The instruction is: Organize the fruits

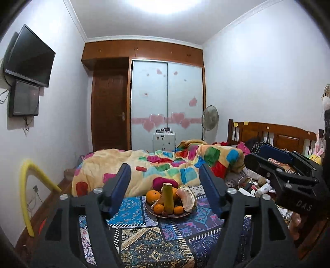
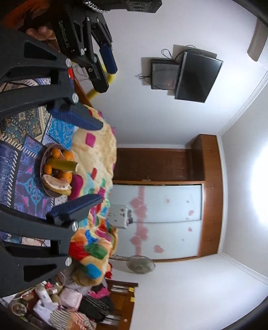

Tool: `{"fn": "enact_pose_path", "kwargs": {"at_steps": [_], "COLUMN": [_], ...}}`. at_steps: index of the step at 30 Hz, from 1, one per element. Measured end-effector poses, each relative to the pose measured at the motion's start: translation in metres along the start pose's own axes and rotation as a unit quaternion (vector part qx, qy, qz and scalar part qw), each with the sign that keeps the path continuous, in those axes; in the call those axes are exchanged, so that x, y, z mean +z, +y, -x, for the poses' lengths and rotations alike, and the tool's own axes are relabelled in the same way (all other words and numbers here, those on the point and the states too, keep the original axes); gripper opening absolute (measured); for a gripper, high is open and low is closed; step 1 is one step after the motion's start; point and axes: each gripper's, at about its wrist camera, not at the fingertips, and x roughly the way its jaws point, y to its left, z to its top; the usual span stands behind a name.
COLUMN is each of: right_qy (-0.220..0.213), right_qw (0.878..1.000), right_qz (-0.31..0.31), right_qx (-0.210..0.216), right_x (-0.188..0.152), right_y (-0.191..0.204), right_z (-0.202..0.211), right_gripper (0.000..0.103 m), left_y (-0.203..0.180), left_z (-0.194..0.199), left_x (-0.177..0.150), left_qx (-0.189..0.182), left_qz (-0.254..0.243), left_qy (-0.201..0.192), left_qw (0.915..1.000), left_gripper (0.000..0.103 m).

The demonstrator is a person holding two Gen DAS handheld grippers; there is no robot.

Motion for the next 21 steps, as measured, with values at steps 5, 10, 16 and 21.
{"fn": "enact_pose_path", "kwargs": {"at_steps": [5, 10, 16, 21], "right_qy": [-0.019, -0.021, -0.016, -0.015], "right_qw": [1.000, 0.999, 0.999, 0.999], "right_qz": [0.004, -0.006, -0.015, -0.015], "right_qx": [-0.017, -0.025, -0.031, -0.028], "right_x": [-0.002, -0.004, -0.008, -0.011], "right_y": [0.003, 0.000, -0.001, 0.001], "right_z": [0.011, 0.013, 0.015, 0.020], "right_gripper": [0.088, 0.100, 0.103, 0.103], "left_y": [-0.002, -0.001, 0.000, -0.003], "left_z": [0.012, 0.021, 0.025, 0.028], "left_x": [-0.004, -0.010, -0.013, -0.014], "left_qx": [0.018, 0.022, 0.030, 0.032], "left_qz": [-0.007, 0.002, 0.000, -0.005], "left_qy": [-0.009, -0.014, -0.018, -0.020], "left_qw": [0.9998, 0.9997, 0.9994, 0.9993], "left_gripper": [0.081, 0.096, 0.100, 0.101]}}
